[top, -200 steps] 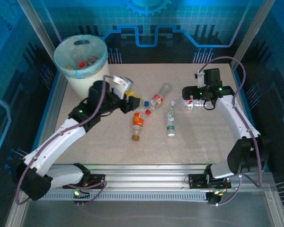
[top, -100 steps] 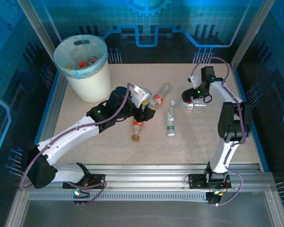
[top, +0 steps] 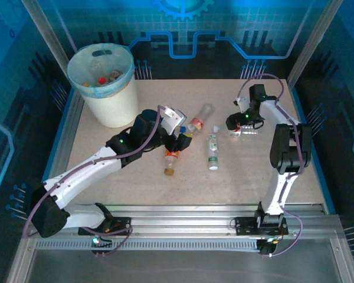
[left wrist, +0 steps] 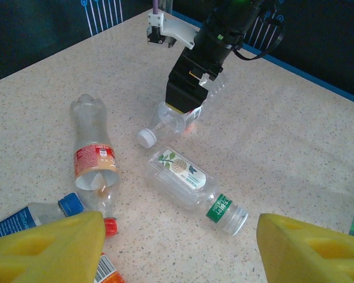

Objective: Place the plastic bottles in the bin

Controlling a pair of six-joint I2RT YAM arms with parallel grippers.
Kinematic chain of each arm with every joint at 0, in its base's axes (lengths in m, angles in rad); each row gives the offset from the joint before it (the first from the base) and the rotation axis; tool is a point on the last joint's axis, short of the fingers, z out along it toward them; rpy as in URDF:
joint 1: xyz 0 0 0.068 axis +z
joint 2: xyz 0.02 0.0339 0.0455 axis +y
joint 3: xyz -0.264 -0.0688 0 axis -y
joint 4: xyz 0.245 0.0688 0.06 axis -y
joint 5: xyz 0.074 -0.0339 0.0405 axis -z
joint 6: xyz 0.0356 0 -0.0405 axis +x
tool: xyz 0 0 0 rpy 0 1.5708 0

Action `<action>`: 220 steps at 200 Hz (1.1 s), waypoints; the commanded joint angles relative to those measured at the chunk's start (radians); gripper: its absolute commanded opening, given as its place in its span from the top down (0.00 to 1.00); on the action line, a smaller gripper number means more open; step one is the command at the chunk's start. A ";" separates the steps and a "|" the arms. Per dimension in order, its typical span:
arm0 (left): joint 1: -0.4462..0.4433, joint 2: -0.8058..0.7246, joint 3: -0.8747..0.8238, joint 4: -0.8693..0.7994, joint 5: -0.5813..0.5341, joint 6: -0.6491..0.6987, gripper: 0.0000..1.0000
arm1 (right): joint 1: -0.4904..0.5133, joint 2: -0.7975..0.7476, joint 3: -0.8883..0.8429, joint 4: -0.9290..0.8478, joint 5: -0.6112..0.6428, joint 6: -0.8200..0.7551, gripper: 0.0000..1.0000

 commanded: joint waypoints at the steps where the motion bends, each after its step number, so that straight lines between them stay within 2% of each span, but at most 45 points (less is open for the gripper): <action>1: -0.006 -0.047 -0.037 0.055 -0.018 0.011 0.30 | -0.015 -0.013 -0.061 -0.045 0.011 0.057 0.00; 38: -0.006 -0.067 -0.083 0.092 -0.030 0.005 0.28 | -0.016 -0.067 -0.143 -0.017 -0.007 0.173 0.00; 108: -0.005 -0.085 -0.117 0.128 -0.044 -0.017 0.27 | -0.017 -0.116 -0.186 -0.068 0.020 0.377 0.00; 136: -0.006 -0.090 -0.129 0.131 -0.044 -0.019 0.27 | -0.017 -0.169 -0.222 -0.083 0.025 0.403 0.00; 187: -0.002 -0.070 -0.141 0.173 -0.046 -0.042 0.26 | -0.013 -0.269 -0.338 -0.049 -0.085 0.439 0.00; 220: -0.001 -0.051 -0.125 0.177 -0.038 -0.055 0.26 | 0.001 -0.292 -0.389 -0.048 -0.079 0.459 0.00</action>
